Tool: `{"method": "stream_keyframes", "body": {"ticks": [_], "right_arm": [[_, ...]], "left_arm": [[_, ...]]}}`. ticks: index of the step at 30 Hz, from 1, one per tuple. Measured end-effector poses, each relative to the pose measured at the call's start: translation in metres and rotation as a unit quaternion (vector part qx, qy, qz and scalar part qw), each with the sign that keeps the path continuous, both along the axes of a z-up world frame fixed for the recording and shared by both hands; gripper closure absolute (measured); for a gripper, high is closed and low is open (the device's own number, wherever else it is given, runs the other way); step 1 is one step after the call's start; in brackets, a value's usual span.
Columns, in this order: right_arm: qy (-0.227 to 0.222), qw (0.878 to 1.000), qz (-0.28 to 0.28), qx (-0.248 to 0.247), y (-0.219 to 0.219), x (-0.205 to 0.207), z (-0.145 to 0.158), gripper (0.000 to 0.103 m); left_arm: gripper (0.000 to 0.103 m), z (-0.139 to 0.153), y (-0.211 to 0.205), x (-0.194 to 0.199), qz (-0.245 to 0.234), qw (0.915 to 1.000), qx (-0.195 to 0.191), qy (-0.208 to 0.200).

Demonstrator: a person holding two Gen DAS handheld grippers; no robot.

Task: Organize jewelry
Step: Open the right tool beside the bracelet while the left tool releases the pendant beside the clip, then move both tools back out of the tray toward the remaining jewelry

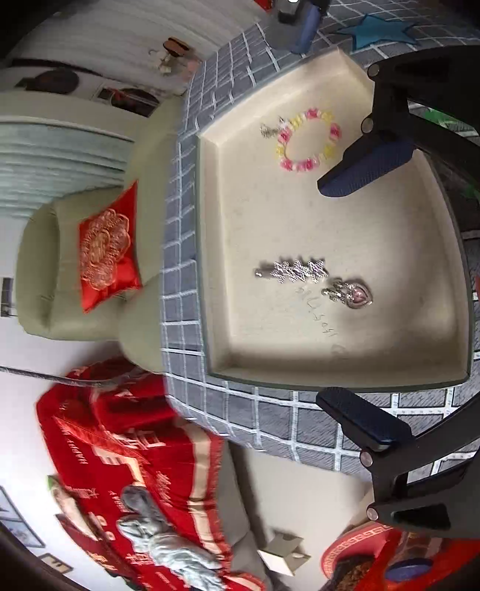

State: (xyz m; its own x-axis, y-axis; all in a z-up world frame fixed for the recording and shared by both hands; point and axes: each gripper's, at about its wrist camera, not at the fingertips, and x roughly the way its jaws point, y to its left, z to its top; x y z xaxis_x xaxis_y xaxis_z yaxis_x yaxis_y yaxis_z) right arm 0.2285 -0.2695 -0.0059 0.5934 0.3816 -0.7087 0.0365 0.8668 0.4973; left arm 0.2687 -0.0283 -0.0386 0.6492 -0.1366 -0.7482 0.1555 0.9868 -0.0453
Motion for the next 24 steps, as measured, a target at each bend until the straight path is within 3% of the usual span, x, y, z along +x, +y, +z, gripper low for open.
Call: {"method": "stream_keyframes", "body": {"ticks": [6,9,12,20,24], "right_arm": [[-0.011,1.000,-0.004,-0.004,-0.004,-0.023,0.005,0.016],[-0.033,0.999,-0.008,-0.017,-0.007,-0.041,0.012,0.000],[-0.046,0.999,-0.011,-0.012,-0.010,-0.057,0.018,0.000],[-0.009,1.000,0.002,-0.020,-0.016,-0.093,0.016,0.000],[0.019,0.999,-0.004,-0.041,-0.025,-0.118,0.001,0.000]], "left_arm": [[0.000,0.016,0.000,-0.017,-0.004,0.9998,0.007,-0.020],[0.000,0.024,0.002,-0.034,-0.008,0.9994,0.015,-0.030],[0.000,0.028,0.007,-0.054,-0.011,0.9991,0.022,-0.035],[0.000,0.012,0.016,-0.097,-0.031,0.9995,0.003,0.010],[0.000,0.000,0.017,-0.115,-0.029,0.9990,-0.006,0.035]]}}
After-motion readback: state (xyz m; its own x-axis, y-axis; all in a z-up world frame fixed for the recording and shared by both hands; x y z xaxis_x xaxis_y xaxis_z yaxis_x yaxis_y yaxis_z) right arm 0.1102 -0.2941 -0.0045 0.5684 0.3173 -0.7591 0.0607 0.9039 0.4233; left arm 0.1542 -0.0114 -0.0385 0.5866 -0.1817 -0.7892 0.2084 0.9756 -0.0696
